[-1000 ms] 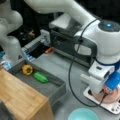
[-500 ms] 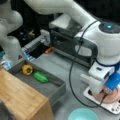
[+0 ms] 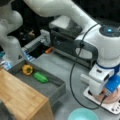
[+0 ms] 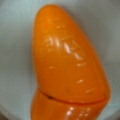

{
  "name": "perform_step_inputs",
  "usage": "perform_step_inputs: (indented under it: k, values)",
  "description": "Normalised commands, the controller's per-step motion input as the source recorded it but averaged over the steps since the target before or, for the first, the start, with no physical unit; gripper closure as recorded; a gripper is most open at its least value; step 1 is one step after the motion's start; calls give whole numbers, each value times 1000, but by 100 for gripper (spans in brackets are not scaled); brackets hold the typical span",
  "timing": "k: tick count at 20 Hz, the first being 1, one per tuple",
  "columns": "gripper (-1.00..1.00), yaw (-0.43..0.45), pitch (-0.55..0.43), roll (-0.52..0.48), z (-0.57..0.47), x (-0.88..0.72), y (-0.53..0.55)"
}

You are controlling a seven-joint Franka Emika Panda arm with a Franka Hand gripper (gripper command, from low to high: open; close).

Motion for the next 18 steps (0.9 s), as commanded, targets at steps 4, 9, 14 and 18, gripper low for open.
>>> perform_step_inputs:
  k: [4,9,14,18]
  values:
    - [-100,21,-113,-317,-135,-97,27]
    - [-100,28,-132,-289,-141,-90,25]
    - [-100,22,-151,-280,-151,-80,48]
    - [-100,27,-152,-270,-145,-83,64]
